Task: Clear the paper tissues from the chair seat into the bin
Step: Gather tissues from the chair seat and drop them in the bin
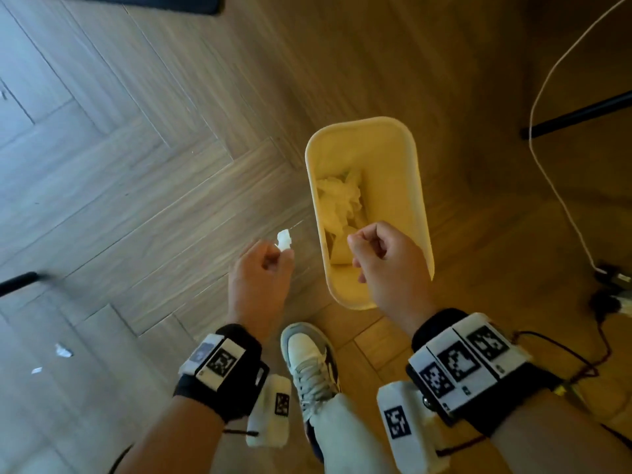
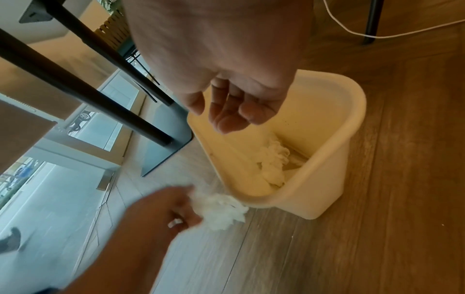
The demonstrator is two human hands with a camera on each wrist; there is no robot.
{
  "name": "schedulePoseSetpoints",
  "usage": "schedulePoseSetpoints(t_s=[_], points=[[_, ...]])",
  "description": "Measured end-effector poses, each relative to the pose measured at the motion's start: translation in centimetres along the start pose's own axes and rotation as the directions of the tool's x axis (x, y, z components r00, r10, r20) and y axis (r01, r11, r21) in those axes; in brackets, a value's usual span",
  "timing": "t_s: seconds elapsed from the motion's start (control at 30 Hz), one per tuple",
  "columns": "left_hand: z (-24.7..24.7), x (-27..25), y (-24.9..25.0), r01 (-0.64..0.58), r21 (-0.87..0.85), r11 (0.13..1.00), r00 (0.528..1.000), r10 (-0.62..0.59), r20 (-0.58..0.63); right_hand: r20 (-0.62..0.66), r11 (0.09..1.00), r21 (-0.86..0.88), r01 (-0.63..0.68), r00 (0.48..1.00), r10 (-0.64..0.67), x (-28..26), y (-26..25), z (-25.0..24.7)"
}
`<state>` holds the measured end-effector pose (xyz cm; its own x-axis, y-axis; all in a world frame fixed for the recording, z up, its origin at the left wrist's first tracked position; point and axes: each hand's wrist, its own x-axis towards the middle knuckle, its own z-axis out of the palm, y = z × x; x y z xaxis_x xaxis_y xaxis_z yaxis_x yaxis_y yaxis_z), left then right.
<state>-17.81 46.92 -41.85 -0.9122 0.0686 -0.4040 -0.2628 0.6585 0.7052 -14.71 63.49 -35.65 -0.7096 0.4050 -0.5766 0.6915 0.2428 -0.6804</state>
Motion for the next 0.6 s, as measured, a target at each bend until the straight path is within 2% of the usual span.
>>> schedulePoseSetpoints(t_s=[0.03,0.1,0.17,0.2,0.23,0.3,0.37,0.4,0.47,0.5,0.57,0.6], points=[[-1.1,-0.8,2.2,0.000,-0.177,0.984,0.999,0.007,0.038,0.053,0.999,0.015,-0.046,0.998,0.045,-0.2,-0.7,0.2],[-3.4,-2.6,7.2,0.070,-0.501,0.863,0.977,0.042,0.209,0.264,0.973,0.120,-0.199,0.951,0.162,-1.0,-3.0,0.1],[-4.2,-3.8,10.3,0.180,-0.615,0.767,0.926,0.079,0.369,0.451,0.892,0.271,-0.361,0.867,0.214,-1.4,-4.5,-0.2],[-4.2,-4.1,11.3,0.195,-0.599,0.777,0.906,0.092,0.414,0.477,0.852,0.332,-0.404,0.852,0.218,-1.6,-4.8,-0.4],[-4.2,-4.2,11.9,0.186,-0.551,0.813,0.893,0.094,0.440,0.456,0.833,0.360,-0.421,0.858,0.237,-1.7,-4.9,-0.7],[-4.5,-4.2,12.0,0.158,-0.436,0.886,0.877,0.077,0.474,0.270,0.883,0.284,-0.374,0.915,0.301,-0.9,-4.2,-1.2],[-5.5,-4.6,11.4,0.157,-0.336,0.929,0.875,0.027,0.484,0.027,0.955,0.030,-0.295,0.955,0.294,0.6,-2.7,-2.0],[-6.3,-5.0,11.1,0.159,-0.303,0.940,0.878,0.005,0.479,-0.037,0.953,-0.118,-0.280,0.960,0.277,1.1,-2.3,-2.3],[-8.5,-5.9,10.0,0.147,-0.242,0.959,0.897,-0.026,0.442,-0.039,0.902,-0.312,-0.299,0.953,0.302,1.8,-1.7,-2.6],[-9.8,-6.3,9.4,0.145,-0.220,0.965,0.911,-0.044,0.411,-0.032,0.887,-0.325,-0.327,0.942,0.335,1.8,-1.8,-2.5],[-12.9,-7.3,8.0,0.170,-0.179,0.969,0.935,-0.101,0.339,-0.050,0.885,-0.240,-0.399,0.915,0.399,1.0,-2.5,-1.8],[-14.6,-7.8,7.6,0.186,-0.154,0.970,0.942,-0.132,0.307,-0.049,0.888,-0.235,-0.395,0.917,0.395,0.5,-3.1,-1.5]])
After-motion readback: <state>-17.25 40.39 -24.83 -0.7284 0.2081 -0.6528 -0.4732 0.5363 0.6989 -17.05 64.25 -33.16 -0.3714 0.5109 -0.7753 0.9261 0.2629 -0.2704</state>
